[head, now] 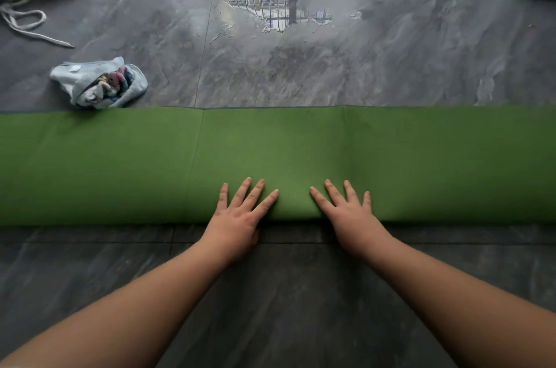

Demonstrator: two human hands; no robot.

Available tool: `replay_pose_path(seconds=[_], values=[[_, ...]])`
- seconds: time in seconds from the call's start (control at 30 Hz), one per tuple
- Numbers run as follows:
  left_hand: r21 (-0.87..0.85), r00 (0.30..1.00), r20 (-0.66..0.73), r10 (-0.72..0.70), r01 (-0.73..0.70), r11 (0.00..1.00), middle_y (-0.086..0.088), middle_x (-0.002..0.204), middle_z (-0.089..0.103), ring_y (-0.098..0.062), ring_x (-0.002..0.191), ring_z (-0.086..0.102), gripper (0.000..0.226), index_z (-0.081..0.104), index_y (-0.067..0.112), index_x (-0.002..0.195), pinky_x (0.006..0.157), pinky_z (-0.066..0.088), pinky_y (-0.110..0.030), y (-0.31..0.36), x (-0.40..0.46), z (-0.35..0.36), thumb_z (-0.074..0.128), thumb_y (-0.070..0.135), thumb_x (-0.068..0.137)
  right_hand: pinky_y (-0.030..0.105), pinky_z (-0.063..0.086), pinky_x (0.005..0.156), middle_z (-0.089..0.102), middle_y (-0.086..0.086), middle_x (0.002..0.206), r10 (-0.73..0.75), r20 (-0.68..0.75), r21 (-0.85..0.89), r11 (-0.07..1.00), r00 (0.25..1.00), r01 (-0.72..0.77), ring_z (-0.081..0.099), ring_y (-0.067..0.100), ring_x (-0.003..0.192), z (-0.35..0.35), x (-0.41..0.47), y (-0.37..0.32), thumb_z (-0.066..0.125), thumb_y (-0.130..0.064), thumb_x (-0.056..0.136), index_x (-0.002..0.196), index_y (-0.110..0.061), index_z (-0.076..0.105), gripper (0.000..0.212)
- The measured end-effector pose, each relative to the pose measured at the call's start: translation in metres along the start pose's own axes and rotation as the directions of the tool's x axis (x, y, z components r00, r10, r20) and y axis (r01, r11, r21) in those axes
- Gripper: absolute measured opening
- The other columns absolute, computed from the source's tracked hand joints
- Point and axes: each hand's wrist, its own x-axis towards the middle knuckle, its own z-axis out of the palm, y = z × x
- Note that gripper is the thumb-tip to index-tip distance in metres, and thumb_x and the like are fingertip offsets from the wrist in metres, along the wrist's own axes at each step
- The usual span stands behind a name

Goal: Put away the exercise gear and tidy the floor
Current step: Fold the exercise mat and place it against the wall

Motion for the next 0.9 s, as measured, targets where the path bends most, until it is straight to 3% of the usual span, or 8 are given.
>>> replay_pose_path(seconds=[0.13,0.5,0.9], values=[[0.051,0.997,0.018,-0.079,0.078,0.996,-0.001,0.164,-0.015,-0.029,0.15,-0.015,0.097,-0.028,0.044,0.144,0.116,-0.006,-0.063,-0.002,-0.011,-0.02,0.041,0.005,0.089,0.074,0.005,0.11,-0.014,0.002,0.164,0.01,0.001,-0.013,1.0,1.0,-0.01,-0.007,0.044,0.148,-0.018,-0.007,-0.001,0.04,0.012,0.083,0.15,-0.041,-0.019,0.103],[0.107,0.99,0.124,-0.067,0.053,0.993,-0.008,0.163,-0.018,-0.036,0.149,-0.015,0.093,-0.029,0.041,0.146,0.111,0.003,-0.073,0.011,-0.044,-0.06,0.038,0.002,0.095,0.078,0.0,0.106,-0.015,0.003,0.164,0.003,-0.096,-0.107,0.994,0.995,-0.013,-0.013,0.047,0.146,-0.029,-0.062,-0.013,0.04,0.003,0.091,0.148,-0.041,-0.024,0.096],[0.118,0.965,0.262,-0.011,-0.02,0.993,-0.012,0.161,-0.025,-0.042,0.144,-0.026,0.09,-0.03,0.038,0.146,0.106,-0.001,-0.077,0.042,-0.103,-0.03,0.034,0.001,0.095,0.079,-0.003,0.104,-0.022,0.008,0.162,-0.052,0.03,-0.202,0.978,0.998,0.057,-0.023,0.05,0.142,0.009,-0.124,-0.025,0.034,-0.003,0.095,0.146,-0.036,-0.031,0.089]])
